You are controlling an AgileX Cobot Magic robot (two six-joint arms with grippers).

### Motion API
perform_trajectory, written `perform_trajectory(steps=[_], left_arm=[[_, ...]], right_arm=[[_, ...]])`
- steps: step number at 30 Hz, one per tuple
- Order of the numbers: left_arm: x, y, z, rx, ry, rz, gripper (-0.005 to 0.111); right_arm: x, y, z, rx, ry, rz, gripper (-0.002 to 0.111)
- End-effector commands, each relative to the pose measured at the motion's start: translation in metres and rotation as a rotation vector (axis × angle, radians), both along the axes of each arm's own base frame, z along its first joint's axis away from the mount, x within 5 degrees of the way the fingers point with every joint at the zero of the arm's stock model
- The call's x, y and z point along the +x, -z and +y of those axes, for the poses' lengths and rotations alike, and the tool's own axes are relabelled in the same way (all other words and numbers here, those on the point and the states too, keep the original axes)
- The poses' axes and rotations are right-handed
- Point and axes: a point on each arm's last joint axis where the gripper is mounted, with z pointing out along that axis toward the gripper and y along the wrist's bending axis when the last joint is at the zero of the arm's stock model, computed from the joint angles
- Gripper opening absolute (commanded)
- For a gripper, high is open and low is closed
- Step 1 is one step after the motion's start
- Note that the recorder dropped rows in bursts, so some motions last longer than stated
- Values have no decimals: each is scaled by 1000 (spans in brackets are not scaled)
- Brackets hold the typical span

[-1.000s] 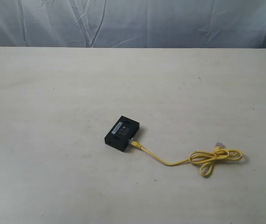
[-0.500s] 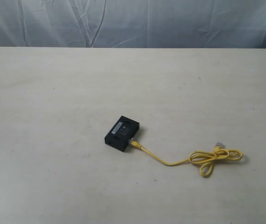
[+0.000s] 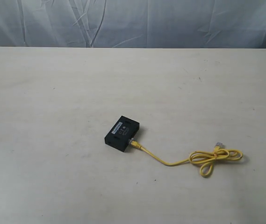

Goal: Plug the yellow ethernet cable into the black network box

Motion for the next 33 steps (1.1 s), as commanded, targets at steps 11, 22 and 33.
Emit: perform_trajectory(steps=[11,22,33], left_arm=[[-3,-1,1,-1,-6,-20,0],[-3,-1,1,-1,-6,-20,0],[-3,-1,1,-1,-6,-20,0]], right_arm=[[16,101,0,-21,43,102,0],[18,112,0,-23,42,115,0],[18,112,0,-23,42,115,0]])
